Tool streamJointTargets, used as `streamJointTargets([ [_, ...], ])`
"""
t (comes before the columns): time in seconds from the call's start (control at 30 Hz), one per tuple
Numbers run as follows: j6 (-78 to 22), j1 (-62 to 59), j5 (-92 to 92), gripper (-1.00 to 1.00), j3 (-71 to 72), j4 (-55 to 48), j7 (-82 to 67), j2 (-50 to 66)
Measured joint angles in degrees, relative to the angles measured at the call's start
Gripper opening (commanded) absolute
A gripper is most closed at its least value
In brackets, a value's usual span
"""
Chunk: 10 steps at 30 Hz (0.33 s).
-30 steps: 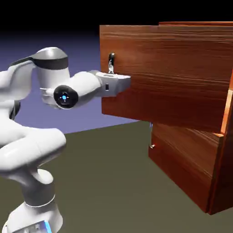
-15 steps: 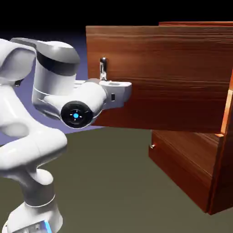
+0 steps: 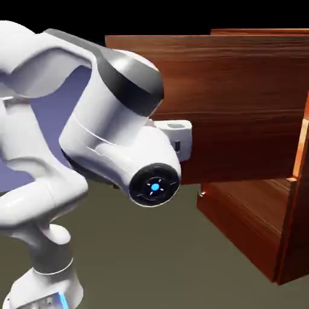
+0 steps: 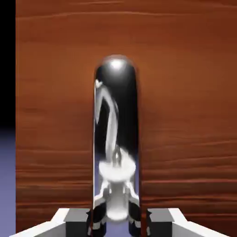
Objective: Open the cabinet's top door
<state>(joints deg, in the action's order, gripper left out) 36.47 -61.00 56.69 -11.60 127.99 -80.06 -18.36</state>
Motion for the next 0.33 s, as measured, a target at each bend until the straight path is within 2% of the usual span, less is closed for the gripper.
streamJointTargets([
  [0.27,-9.11,1.52,-6.35,-1.00,-1.51,-16.63,-7.13,14.87],
  [0.3,-10.07,1.69,-6.91,1.00,-1.65,-18.49,-7.82,16.40],
  [0.33,-10.03,1.56,-6.86,1.00,-1.44,-18.48,-7.79,16.42],
])
